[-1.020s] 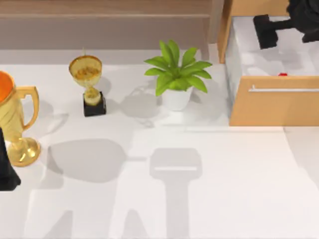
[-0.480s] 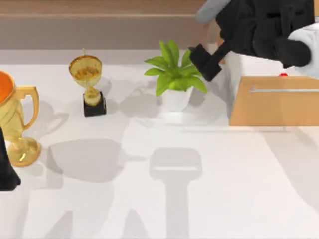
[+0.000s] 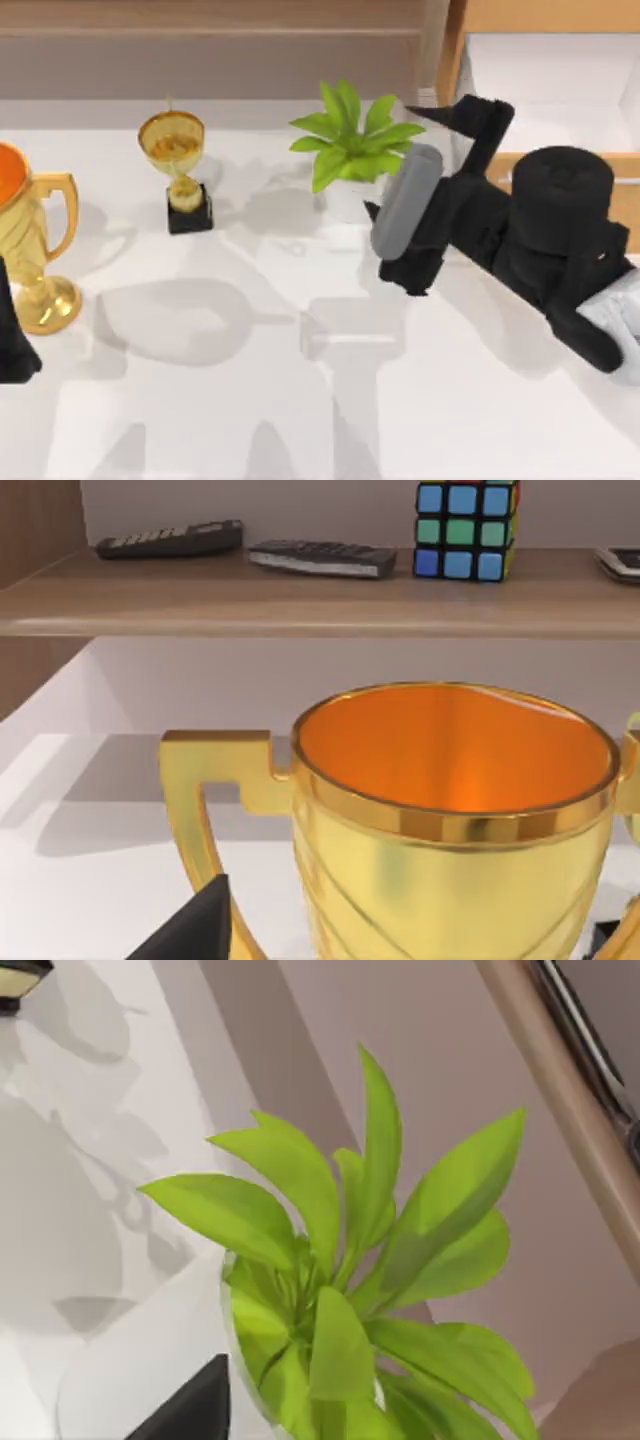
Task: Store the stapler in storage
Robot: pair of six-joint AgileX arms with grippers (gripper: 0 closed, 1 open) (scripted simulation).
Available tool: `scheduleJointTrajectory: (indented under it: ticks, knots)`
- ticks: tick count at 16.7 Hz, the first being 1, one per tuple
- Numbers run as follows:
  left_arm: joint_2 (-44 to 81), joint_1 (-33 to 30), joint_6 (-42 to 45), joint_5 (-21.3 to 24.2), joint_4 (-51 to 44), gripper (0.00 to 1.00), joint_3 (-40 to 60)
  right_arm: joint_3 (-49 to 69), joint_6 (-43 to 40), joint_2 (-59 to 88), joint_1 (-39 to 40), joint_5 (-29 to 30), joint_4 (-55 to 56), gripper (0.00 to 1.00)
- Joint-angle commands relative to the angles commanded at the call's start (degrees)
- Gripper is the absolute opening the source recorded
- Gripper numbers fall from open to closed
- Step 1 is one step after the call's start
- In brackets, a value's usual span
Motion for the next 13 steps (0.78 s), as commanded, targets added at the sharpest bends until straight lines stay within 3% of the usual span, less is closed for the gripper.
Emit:
scheduleJointTrajectory:
  ticks: [7,13]
  knots:
    - [0.0,0.0,0.0,0.0,0.0,1.0,0.0,-19.5,-23.4,6.0,-6.3,12.8,34.0,1.0]
    - [0.0,0.0,0.0,0.0,0.0,1.0,0.0,-25.9,-34.4,10.9,-13.3,20.9,49.0,1.0]
